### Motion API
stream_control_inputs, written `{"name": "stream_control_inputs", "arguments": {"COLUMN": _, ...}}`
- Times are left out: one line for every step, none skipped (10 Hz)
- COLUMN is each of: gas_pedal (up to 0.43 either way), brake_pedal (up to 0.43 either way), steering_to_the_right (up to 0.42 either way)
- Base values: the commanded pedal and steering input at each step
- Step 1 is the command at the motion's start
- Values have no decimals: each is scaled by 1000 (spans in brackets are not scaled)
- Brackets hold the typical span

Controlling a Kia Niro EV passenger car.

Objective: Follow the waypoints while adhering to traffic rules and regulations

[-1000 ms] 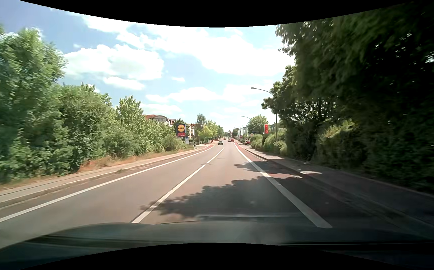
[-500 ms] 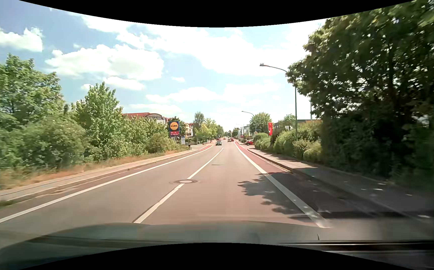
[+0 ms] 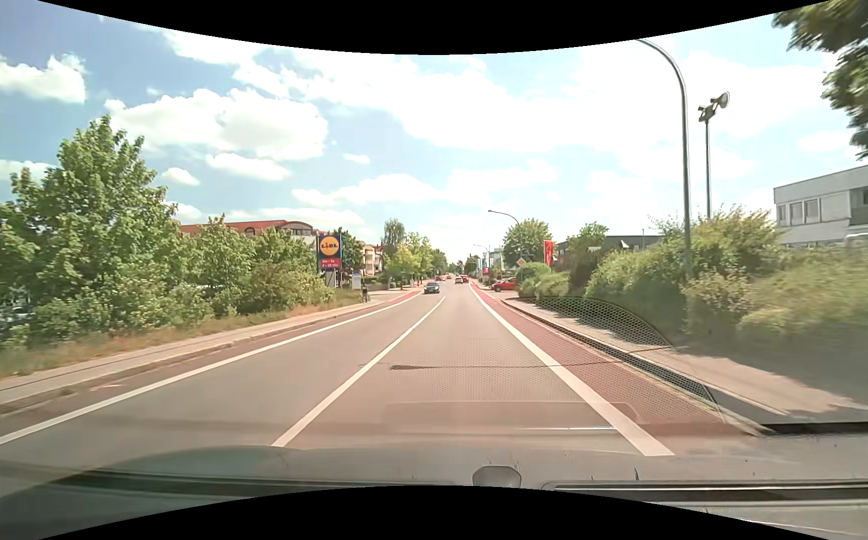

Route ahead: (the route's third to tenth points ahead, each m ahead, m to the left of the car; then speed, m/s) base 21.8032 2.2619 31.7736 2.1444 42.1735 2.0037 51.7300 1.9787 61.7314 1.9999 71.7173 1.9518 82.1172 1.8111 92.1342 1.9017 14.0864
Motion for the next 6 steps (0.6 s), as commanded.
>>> {"name": "stream_control_inputs", "arguments": {"gas_pedal": 0, "brake_pedal": 24, "steering_to_the_right": -1}}
{"name": "stream_control_inputs", "arguments": {"gas_pedal": 0, "brake_pedal": 24, "steering_to_the_right": -1}}
{"name": "stream_control_inputs", "arguments": {"gas_pedal": 0, "brake_pedal": 24, "steering_to_the_right": -1}}
{"name": "stream_control_inputs", "arguments": {"gas_pedal": 0, "brake_pedal": 30, "steering_to_the_right": -1}}
{"name": "stream_control_inputs", "arguments": {"gas_pedal": 0, "brake_pedal": 30, "steering_to_the_right": -1}}
{"name": "stream_control_inputs", "arguments": {"gas_pedal": 0, "brake_pedal": 37, "steering_to_the_right": -1}}
